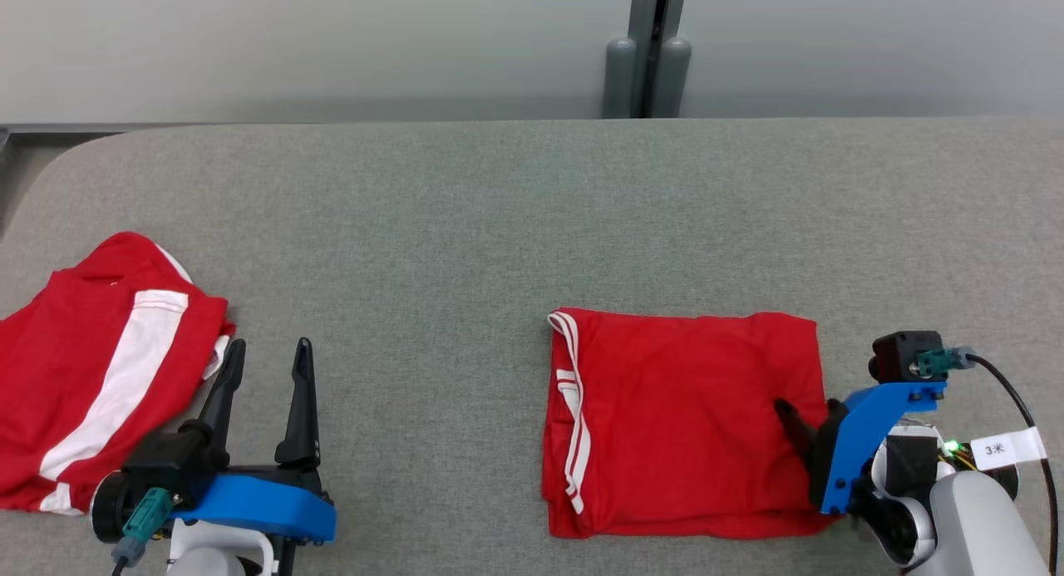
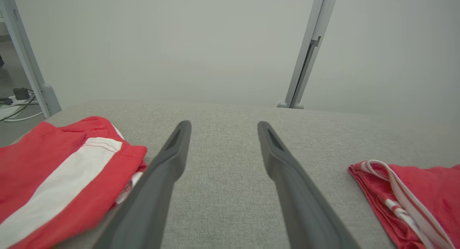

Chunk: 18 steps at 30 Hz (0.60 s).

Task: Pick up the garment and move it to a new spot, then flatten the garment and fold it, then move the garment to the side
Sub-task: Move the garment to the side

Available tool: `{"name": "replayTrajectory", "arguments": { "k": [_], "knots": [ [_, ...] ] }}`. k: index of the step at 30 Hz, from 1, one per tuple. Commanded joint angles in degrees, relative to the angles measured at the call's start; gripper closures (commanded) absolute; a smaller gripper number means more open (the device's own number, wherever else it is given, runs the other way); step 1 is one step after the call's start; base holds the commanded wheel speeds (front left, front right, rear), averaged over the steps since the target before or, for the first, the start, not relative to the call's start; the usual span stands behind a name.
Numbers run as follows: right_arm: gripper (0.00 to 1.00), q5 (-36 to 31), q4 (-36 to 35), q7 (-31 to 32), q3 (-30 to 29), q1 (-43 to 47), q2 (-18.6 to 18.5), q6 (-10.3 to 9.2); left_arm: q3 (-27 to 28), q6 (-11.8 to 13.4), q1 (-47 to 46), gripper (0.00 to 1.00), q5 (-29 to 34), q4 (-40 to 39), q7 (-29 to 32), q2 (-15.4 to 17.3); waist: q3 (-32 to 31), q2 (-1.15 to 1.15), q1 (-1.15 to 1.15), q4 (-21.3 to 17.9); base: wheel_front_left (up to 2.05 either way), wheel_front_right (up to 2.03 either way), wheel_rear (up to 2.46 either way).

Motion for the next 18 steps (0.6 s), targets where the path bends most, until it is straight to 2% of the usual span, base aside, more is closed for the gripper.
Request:
{"name": "replayTrajectory", "arguments": {
  "k": [1, 5, 6, 7, 8, 12, 18],
  "knots": [
    [0.0, -0.91, 1.03, 1.53, -0.15, -1.14, 0.21, 0.01, -0.17, -0.3, -1.19, 0.0, 0.18, 0.36, -0.2, -0.2, 1.14, 0.0, -0.01, 1.1, 0.0, 0.0, 0.0],
    [0.0, 0.32, 3.56, 5.6, 1.71, -0.52, 0.62, 0.04, -0.34, -0.44, -1.73, 0.0, 0.23, 1.04, -0.23, -0.43, 1.51, 0.0, -0.01, 1.29, 0.0, 0.0, 0.0],
    [0.35, 0.55, 3.65, 6.54, 3.19, -0.42, 0.82, 0.1, -0.23, -0.47, -1.81, 0.0, 0.2, 1.14, -0.23, -0.41, 1.6, 0.0, -0.01, 1.14, 0.0, 0.0, 0.0],
    [0.78, 1.16, 3.28, 6.89, 4.39, -0.53, 1.0, 0.16, -0.06, -0.49, -1.84, 0.0, 0.16, 1.2, -0.24, -0.39, 1.68, 0.0, -0.01, 0.9, 0.0, 0.0, 0.0],
    [1.0, 1.75, 2.6, 7.15, 5.71, -0.73, 1.02, 0.16, 0.02, -0.59, -1.89, 0.0, 0.11, 1.24, -0.24, -0.37, 1.79, 0.0, -0.01, 0.58, 0.0, 0.0, 0.0],
    [1.0, 2.95, -0.29, 6.9, 9.41, -3.0, -1.77, 0.08, 0.53, -0.79, -2.14, 0.0, 0.04, 0.95, -0.25, -0.12, 2.57, 0.0, -0.01, -1.09, 0.0, 0.0, 0.0],
    [1.0, 4.49, -6.78, 6.53, 20.07, -10.82, -15.42, -0.02, 2.01, -0.6, -2.89, 0.0, 0.78, -1.81, -0.24, 1.08, 5.94, 0.0, -0.01, -7.2, 0.0, 0.0, 0.0]
  ]
}}
